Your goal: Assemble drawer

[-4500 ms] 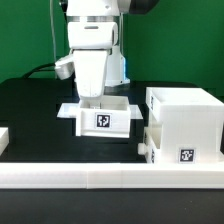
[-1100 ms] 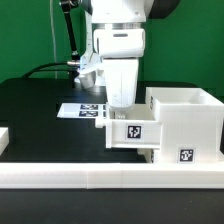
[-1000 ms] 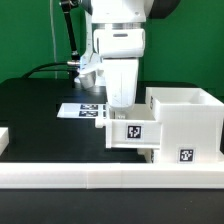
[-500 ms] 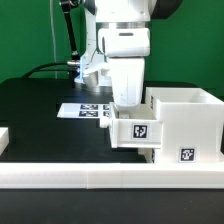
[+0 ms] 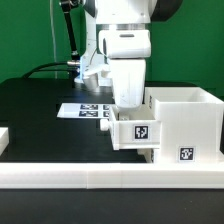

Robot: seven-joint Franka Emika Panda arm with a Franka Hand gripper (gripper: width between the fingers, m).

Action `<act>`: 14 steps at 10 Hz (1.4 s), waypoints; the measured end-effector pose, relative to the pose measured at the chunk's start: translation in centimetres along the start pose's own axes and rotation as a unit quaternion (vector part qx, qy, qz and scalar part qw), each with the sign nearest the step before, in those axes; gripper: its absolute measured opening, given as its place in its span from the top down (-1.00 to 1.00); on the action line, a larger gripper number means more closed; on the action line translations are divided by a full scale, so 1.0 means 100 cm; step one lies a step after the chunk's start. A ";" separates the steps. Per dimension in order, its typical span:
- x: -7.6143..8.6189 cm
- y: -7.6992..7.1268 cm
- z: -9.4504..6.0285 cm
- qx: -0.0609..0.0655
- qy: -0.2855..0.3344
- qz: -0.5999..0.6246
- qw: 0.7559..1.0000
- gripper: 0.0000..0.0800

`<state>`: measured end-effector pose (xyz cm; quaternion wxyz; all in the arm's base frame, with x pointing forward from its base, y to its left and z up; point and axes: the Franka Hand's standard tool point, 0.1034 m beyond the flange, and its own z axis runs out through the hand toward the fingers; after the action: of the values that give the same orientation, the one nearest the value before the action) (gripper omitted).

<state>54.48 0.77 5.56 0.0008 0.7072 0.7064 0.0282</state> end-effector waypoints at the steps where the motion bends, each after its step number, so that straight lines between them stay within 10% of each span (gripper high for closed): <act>1: 0.000 0.000 0.000 0.000 0.000 0.000 1.000 0.71; 3: -0.002 0.001 -0.002 0.005 -0.002 0.002 1.000 -0.13; 5: -0.002 0.003 -0.009 0.006 -0.004 0.003 1.000 -0.49; 14: -0.042 0.013 -0.055 0.003 -0.026 0.013 1.000 -0.62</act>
Offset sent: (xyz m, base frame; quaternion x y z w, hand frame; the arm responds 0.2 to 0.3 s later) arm 0.0026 -0.0024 0.0128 0.0220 -0.0003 0.0098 0.9997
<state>55.55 -3.64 10.96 0.0162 0.7171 0.6968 0.0078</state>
